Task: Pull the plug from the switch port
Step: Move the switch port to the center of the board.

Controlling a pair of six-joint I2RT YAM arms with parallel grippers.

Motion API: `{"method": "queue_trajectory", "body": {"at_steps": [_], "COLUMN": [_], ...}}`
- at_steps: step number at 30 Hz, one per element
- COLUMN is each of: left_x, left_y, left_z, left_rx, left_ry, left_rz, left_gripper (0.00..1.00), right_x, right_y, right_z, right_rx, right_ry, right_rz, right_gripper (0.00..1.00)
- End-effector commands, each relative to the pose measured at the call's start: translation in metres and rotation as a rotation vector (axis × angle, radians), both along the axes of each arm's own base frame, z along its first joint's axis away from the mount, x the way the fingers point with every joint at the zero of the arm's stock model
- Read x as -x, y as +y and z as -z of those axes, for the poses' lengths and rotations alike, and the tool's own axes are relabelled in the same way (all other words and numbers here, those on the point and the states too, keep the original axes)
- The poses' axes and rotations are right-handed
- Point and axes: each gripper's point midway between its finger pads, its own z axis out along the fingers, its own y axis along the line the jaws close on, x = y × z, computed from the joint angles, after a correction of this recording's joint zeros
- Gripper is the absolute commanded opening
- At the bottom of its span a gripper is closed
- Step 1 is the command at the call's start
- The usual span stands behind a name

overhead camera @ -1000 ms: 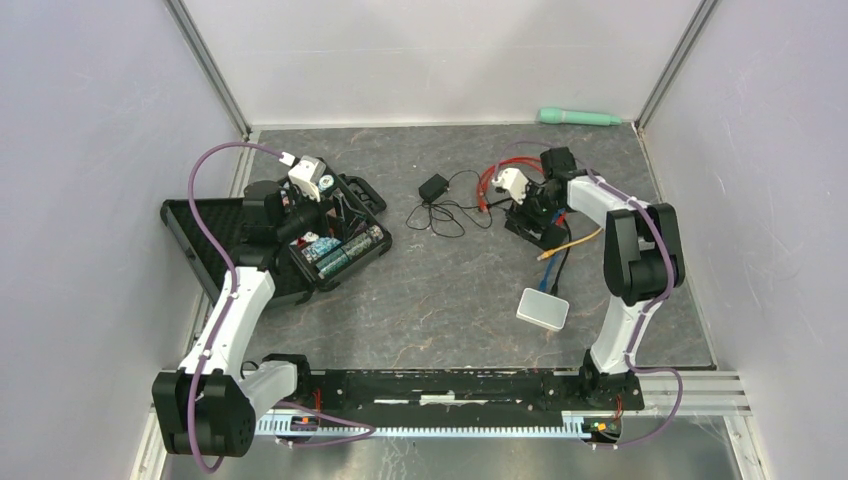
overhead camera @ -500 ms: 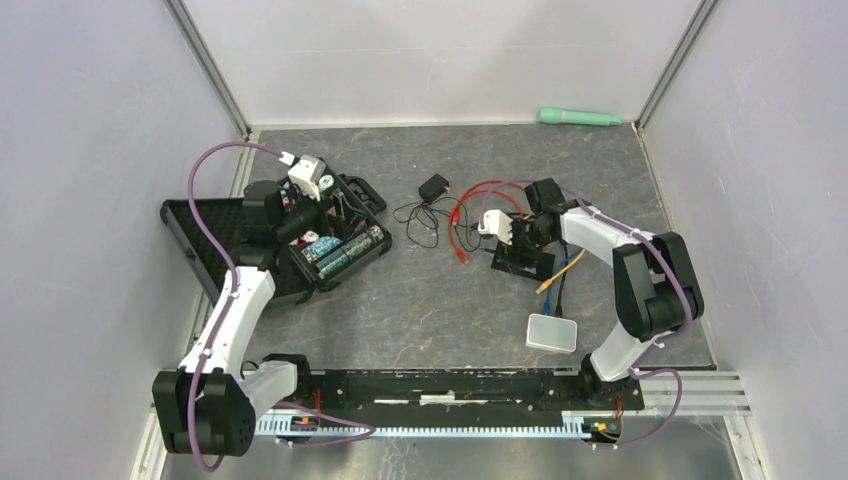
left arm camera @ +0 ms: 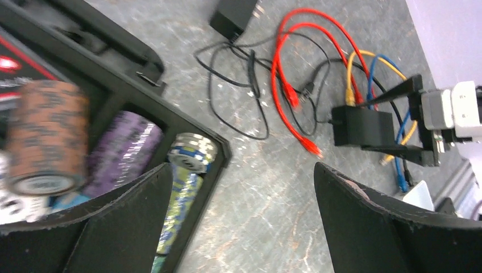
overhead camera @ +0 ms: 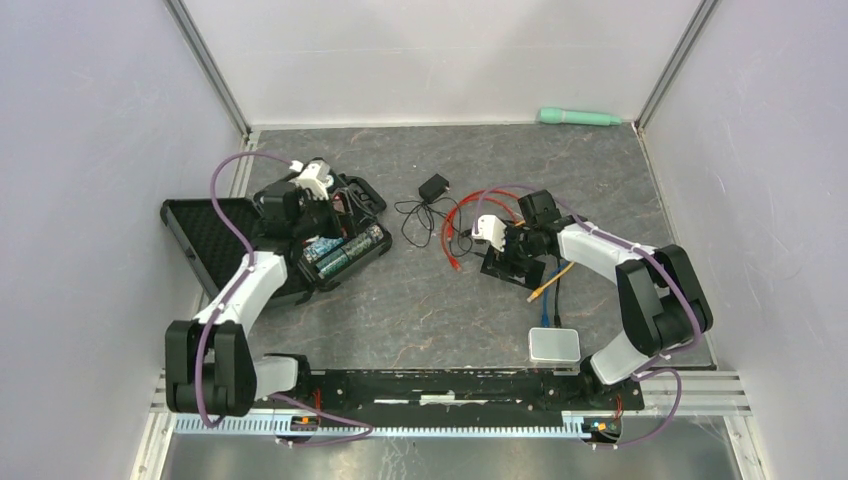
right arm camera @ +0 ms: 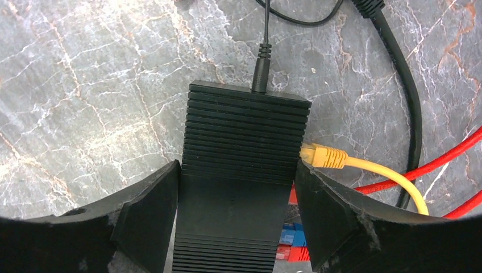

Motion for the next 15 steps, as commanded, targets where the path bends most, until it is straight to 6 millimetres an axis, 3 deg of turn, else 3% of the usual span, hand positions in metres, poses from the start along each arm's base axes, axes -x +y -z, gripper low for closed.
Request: {"method": "queue_trajectory", "body": {"at_steps": [1, 9, 15], "left_x": [0.004, 0.026, 0.031], "left_y": [-0.044, -0.132, -0.188], "left_z": [-0.004, 0.021, 0.058], "left_rx": [0.068, 0.051, 0.123], "left_ry": [0.028, 0.170, 0.404], "left_rz": [0.066, 0.240, 0.332], "left_gripper": [1.00, 0.99, 0.87], "right_x": [-0.017, -0.026, -0.025], "right_y": [0.002, 0.009, 0.013], "right_z": [0.002, -0.006, -0.005], "right_rx": [-0.009, -0.069, -0.117], "right_ry": [-0.026, -0.014, -0.007], "right_rz": [0.077, 0.170, 0.237], "right_gripper": [0.77, 0.64, 0.52]}}
